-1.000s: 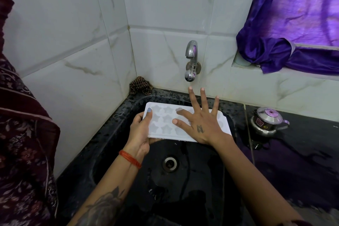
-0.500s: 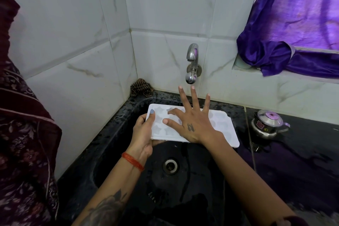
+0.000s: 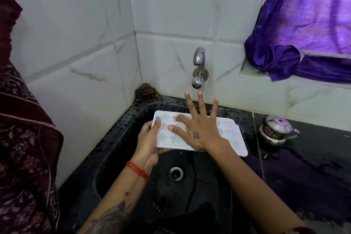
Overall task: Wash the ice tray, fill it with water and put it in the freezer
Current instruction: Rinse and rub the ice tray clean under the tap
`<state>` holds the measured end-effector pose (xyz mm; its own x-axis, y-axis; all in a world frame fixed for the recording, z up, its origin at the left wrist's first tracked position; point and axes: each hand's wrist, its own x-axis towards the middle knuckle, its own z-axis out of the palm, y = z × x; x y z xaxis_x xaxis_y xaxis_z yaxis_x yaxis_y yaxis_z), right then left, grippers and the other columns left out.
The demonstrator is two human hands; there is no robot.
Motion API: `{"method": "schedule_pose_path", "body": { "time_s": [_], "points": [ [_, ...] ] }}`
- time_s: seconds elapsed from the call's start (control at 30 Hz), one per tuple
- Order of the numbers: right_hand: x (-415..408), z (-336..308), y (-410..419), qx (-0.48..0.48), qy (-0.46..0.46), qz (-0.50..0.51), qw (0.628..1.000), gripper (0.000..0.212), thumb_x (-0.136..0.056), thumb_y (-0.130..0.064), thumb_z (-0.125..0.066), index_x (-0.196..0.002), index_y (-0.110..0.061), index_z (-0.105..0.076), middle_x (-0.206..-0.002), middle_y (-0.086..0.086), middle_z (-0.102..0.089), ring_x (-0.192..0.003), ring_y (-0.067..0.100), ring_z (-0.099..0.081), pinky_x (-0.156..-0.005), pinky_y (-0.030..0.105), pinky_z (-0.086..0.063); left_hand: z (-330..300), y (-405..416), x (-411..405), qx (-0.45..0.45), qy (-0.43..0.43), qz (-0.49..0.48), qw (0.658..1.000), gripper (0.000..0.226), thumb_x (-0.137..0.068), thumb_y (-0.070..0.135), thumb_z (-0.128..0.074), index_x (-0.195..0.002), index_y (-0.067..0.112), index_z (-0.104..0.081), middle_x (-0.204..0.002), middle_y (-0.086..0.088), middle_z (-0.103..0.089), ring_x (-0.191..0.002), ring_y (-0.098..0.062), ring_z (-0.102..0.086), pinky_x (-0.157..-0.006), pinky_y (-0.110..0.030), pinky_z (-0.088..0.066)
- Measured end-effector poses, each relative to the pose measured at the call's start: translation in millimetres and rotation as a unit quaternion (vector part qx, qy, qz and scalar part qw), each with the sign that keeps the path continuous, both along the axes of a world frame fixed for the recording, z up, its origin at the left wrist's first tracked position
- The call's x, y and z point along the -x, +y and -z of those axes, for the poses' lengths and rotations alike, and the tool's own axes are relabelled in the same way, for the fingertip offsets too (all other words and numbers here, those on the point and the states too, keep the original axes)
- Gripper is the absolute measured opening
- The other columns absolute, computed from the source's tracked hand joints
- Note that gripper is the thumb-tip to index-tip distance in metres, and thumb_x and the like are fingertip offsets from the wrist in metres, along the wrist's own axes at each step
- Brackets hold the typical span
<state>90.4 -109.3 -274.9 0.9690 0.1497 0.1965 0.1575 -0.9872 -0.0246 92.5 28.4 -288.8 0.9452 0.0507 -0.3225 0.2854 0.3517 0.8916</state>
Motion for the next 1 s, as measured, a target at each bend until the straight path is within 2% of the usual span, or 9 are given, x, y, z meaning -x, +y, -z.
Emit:
{"method": "schedule_pose_path", "body": {
  "time_s": [0.17, 0.3, 0.5, 0.77, 1.0],
  "points": [
    [-0.1, -0.8, 1.0, -0.017, 0.012, 0.001, 1.0, 0.092, -0.065, -0.079, 0.016, -0.125, -0.049, -0.047, -0.154, -0.003, 0.031, -0.136, 0.028, 0.039, -0.102, 0.066, 0.023, -0.9, 1.0, -0.5, 0.003, 0.001, -0.001, 1.0, 0.016, -0.093, 0.036, -0.054, -0.093, 0.021, -0.054, -0.088, -0.004, -0.067, -0.074, -0.02, -0.066, -0.045, -0.034, -0.057],
    [-0.7, -2.1, 1.2, -0.059, 0.034, -0.008, 0.998, 0.085, -0.069, -0.084, 0.005, -0.126, -0.05, -0.047, -0.153, -0.005, 0.033, -0.135, 0.026, 0.041, -0.102, 0.065, 0.025, -2.9, 1.7, -1.2, 0.003, 0.001, -0.004, 1.0, 0.016, -0.093, 0.037, -0.055, -0.093, 0.021, -0.054, -0.089, -0.004, -0.067, -0.074, -0.02, -0.066, -0.048, -0.035, -0.058],
    [-1.5, -0.8, -1.0, -0.097, 0.046, -0.012, 0.994, 0.08, -0.07, -0.079, 0.004, -0.124, -0.05, -0.049, -0.153, -0.007, 0.031, -0.135, 0.024, 0.041, -0.101, 0.063, 0.029, -3.9, 1.7, -0.5, 0.0, 0.003, -0.003, 1.0, 0.016, -0.093, 0.037, -0.055, -0.093, 0.021, -0.055, -0.092, -0.004, -0.067, -0.077, -0.021, -0.065, -0.049, -0.035, -0.058],
    [-1.7, -4.5, -3.4, -0.02, -0.005, -0.008, 1.0, 0.078, -0.073, -0.081, 0.002, -0.109, -0.046, -0.058, -0.156, -0.003, 0.027, -0.135, 0.028, 0.04, -0.098, 0.064, 0.029, -3.0, -0.9, 2.8, 0.004, 0.005, 0.003, 1.0, 0.016, -0.094, 0.036, -0.054, -0.092, 0.02, -0.055, -0.087, -0.003, -0.067, -0.073, -0.019, -0.065, -0.043, -0.03, -0.055],
    [-0.5, -3.9, -2.0, -0.037, 0.002, -0.009, 0.999, 0.08, -0.072, -0.079, 0.004, -0.118, -0.049, -0.053, -0.154, -0.004, 0.031, -0.134, 0.027, 0.042, -0.099, 0.064, 0.029, -3.1, -0.6, 1.5, -0.001, 0.0, 0.004, 1.0, 0.016, -0.094, 0.036, -0.052, -0.093, 0.021, -0.054, -0.089, -0.003, -0.068, -0.076, -0.02, -0.066, -0.049, -0.034, -0.057]
  ]
}}
